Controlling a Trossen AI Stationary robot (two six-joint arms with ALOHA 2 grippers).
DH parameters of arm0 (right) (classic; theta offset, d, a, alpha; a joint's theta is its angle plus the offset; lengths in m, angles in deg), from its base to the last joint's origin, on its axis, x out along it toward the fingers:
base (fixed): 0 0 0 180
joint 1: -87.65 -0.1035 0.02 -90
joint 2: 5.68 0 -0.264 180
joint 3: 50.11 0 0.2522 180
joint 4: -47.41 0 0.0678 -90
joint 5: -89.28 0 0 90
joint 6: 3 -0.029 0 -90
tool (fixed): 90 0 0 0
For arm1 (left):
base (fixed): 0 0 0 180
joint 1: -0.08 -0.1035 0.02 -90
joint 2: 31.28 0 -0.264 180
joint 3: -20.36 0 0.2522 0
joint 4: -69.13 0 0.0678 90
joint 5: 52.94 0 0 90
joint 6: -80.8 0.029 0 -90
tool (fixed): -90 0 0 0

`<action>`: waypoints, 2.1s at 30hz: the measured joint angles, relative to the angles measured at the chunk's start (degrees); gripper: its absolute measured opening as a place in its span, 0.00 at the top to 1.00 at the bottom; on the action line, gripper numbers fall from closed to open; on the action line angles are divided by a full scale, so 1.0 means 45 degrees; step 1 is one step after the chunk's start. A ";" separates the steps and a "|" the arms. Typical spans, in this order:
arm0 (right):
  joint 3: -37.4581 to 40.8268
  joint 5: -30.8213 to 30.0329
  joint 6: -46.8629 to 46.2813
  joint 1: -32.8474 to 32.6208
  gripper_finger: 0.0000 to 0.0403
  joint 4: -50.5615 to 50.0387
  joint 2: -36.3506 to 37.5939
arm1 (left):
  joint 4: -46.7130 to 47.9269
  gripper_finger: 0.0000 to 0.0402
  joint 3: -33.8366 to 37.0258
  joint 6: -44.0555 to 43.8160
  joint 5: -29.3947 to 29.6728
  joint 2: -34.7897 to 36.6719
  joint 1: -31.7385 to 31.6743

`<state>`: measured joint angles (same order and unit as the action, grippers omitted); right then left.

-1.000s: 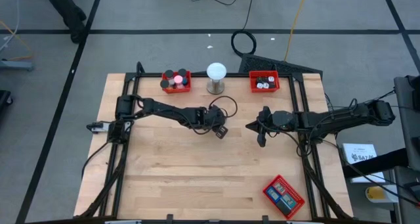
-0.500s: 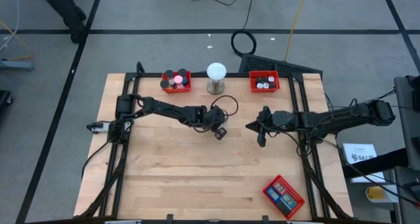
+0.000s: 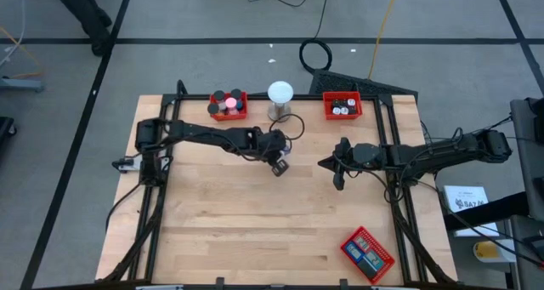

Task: Pick & Place Office items
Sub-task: Put the blue charger adapter into the top right red bin

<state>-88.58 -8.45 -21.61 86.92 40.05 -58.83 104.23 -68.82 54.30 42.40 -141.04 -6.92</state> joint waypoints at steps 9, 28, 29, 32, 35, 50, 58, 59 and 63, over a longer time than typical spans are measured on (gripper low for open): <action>0.0000 0.0000 0.0058 0.0003 1.00 0.0159 -0.0005 | 0.3423 0.99 -0.0727 0.3077 0.0538 0.0106 0.0268; 0.0000 0.0049 -0.0036 0.0000 1.00 0.0450 0.0000 | 1.5063 1.00 -0.3905 0.4727 -0.1412 -0.1978 0.0277; 0.0000 0.0049 -0.0039 0.0000 1.00 0.0474 0.0000 | 1.5265 1.00 -0.3905 0.4739 -0.1506 -0.2121 0.0277; 0.0000 0.0053 -0.0039 0.0000 1.00 0.0501 0.0000 | 1.5212 1.00 -0.3905 0.4688 -0.2331 -0.2514 0.0282; 0.0000 0.0056 -0.0039 0.0000 1.00 0.0543 0.0000 | 1.5278 1.00 -0.3924 0.4409 -0.2934 -0.2882 0.0288; -0.0005 0.0058 -0.0039 0.0000 1.00 0.0543 0.0000 | 1.5106 0.72 -0.3998 0.3292 -0.1967 -0.2818 0.0287; -0.0005 0.0063 -0.0039 0.0000 1.00 0.0538 -0.0005 | 1.5099 0.55 -0.4372 0.3041 -0.1077 -0.1683 0.0377; 0.0000 0.0063 -0.0053 0.0000 1.00 0.0538 0.0000 | 1.4979 0.53 -0.4148 0.2954 -0.0927 -0.1249 0.0481; 0.0000 0.0063 -0.0223 0.0000 1.00 0.0537 -0.0005 | 1.3262 0.45 -0.2343 0.3102 -0.0743 0.0935 0.0986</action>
<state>-88.58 -8.17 -22.62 86.92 42.46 -58.85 163.91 -79.36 68.26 39.06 -136.83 -2.48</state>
